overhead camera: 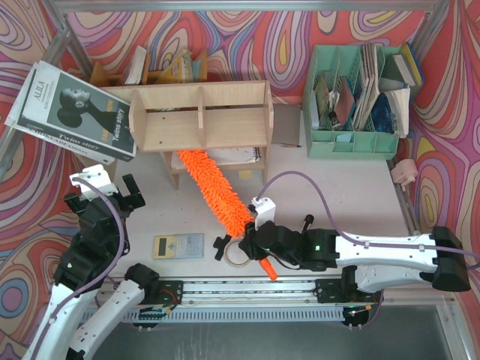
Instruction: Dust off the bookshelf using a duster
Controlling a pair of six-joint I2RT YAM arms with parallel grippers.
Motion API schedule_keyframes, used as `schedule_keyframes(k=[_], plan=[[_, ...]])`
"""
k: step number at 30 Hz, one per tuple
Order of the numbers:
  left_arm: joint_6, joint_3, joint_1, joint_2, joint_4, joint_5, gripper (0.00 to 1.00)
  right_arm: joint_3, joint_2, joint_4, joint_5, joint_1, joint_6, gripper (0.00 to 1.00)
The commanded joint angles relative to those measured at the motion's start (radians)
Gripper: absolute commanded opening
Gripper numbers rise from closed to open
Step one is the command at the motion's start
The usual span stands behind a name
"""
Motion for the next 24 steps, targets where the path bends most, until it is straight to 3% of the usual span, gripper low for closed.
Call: schedule_keyframes(k=[1, 7, 10, 19, 24], plan=[[-0.004, 0.004, 0.004, -0.005, 0.003, -0.014, 0.99, -0.02, -0.12, -0.023, 0.141, 0.006, 0.043, 0.0], [-0.003, 0.006, 0.004, 0.001, 0.003, -0.01, 0.99, -0.032, -0.252, -0.236, 0.271, 0.007, 0.165, 0.0], [-0.003, 0.007, 0.005, 0.003, 0.003, -0.008, 0.98, -0.027, -0.264, -0.264, 0.283, 0.006, 0.175, 0.0], [-0.007, 0.008, 0.005, -0.003, 0.001, -0.002, 0.99, 0.007, -0.095, -0.01, 0.114, 0.009, 0.033, 0.0], [-0.005, 0.008, 0.005, 0.003, 0.001, 0.003, 0.98, 0.025, -0.064, -0.009, 0.108, 0.013, 0.016, 0.0]])
